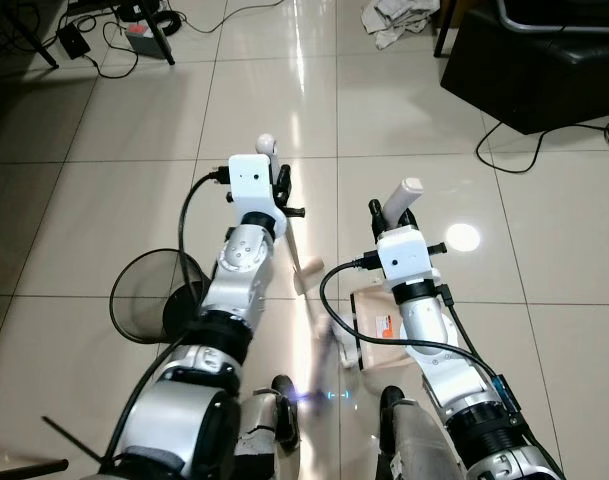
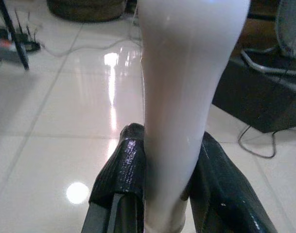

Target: Sweep floor

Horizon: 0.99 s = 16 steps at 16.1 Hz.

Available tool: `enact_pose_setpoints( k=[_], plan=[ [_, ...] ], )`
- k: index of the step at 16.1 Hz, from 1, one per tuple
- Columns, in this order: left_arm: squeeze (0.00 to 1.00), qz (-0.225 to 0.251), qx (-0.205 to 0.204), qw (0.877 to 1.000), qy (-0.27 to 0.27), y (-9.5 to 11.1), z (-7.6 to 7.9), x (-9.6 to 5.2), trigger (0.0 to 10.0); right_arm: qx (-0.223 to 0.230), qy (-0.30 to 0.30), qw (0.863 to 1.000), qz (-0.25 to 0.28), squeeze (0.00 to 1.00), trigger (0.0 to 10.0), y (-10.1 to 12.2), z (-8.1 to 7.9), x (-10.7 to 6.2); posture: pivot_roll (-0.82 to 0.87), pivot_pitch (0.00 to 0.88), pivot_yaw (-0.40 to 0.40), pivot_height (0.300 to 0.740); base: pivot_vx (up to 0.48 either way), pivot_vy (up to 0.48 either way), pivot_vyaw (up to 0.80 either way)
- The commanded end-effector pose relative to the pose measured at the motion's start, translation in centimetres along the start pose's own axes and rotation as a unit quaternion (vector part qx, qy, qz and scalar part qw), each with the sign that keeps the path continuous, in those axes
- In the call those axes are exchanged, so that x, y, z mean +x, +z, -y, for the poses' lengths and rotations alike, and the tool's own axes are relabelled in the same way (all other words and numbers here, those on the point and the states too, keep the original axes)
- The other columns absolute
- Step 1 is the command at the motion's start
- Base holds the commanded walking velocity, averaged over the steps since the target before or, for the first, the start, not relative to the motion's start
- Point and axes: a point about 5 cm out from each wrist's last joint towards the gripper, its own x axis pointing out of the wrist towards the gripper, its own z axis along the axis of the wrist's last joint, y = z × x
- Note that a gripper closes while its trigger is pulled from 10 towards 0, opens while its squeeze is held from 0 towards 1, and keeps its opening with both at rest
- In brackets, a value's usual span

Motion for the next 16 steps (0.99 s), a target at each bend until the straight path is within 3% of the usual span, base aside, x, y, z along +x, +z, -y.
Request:
enact_pose_setpoints(
  k=[1, 5, 6, 10, 12, 14, 16],
  plan=[
    [0.0, -0.006, -0.04, 0.999, 0.021, 0.0, -0.2, 0.2, 10.0, 0.003, 0.005, 1.0, -0.012, 0.0, 10.0, -0.5, -0.6, -0.5, 0.06, 0.324, 0.132, 0.74, 0.0, 0.0, 0.0],
    [0.0, 0.011, -0.119, 0.99, 0.073, 1.5, -0.8, 1.1, 10.0, 0.046, -0.038, 0.998, -0.027, 0.0, 10.0, -0.6, -0.4, -0.2, 0.06, 0.313, 0.132, 0.74, 0.0, 0.0, 0.0],
    [0.0, 0.017, -0.118, 0.991, 0.062, 2.0, -0.6, 1.4, 10.0, 0.067, -0.052, 0.996, -0.026, 0.0, 10.0, -0.4, -0.1, 0.1, 0.05, 0.308, 0.136, 0.74, 0.0, 0.0, 0.0],
    [0.0, 0.049, -0.052, 0.997, -0.042, 3.8, 0.5, 1.8, 10.0, 0.092, -0.076, 0.993, 0.003, 0.0, 10.0, 0.8, 1.7, 0.6, 0.05, 0.284, 0.132, 0.74, 0.0, 0.0, 0.0],
    [0.0, 0.067, -0.014, 0.99, -0.126, 5.4, 1.1, 2.0, 10.0, 0.099, -0.09, 0.991, 0.019, 0.0, 10.0, 1.3, 2.9, 0.7, 0.05, 0.273, 0.13, 0.74, 0.0, 0.0, 0.0],
    [0.0, 0.078, 0.012, 0.982, -0.171, 6.7, 0.7, 2.1, 10.0, 0.098, -0.094, 0.99, 0.025, 0.0, 10.0, 1.4, 3.6, 0.8, 0.05, 0.256, 0.13, 0.74, 0.0, 0.0, 0.0],
    [0.0, 0.085, 0.012, 0.974, -0.208, 8.3, 0.1, 2.1, 10.0, 0.097, -0.103, 0.99, 0.026, 0.0, 10.0, 1.4, 4.4, 0.6, 0.05, 0.247, 0.131, 0.74, 0.0, 0.0, 0.0]
  ],
)
